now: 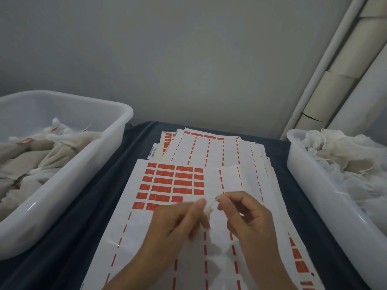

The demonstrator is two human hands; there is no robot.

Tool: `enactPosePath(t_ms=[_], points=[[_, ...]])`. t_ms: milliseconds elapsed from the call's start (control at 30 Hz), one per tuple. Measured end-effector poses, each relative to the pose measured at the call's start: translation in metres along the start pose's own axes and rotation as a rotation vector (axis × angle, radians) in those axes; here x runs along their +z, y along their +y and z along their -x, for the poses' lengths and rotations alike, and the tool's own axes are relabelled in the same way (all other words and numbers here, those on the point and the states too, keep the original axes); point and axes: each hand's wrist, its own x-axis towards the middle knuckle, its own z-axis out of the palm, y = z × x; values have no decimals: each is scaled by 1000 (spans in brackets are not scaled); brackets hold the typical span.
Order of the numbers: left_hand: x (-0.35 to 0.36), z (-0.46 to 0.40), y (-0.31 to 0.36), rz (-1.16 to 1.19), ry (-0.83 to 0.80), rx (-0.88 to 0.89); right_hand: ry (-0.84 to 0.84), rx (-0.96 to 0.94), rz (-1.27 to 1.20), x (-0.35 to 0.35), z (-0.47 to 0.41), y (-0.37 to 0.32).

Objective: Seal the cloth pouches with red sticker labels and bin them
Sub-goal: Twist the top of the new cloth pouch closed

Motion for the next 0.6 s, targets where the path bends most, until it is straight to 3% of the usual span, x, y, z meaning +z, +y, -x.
enactPosePath(t_ms=[67, 167, 267, 433, 533, 600], points=[[3, 0, 7, 85, -188, -195, -38, -25, -3, 0, 2, -1], [1, -10, 4, 324, -133, -449, -106, -114, 83, 7, 7, -2], [-8, -15, 2, 595, -77, -485, -128, -201, 216, 15, 10, 1], [-24, -19, -8, 1115, 8, -603, -54, -66, 193, 10, 5, 8], [-26, -18, -7, 940, -52, -528, -1, 21, 155, 8, 1, 9], [-18, -22, -6, 723, -128, -557, 37, -21, 188, 8, 0, 9]])
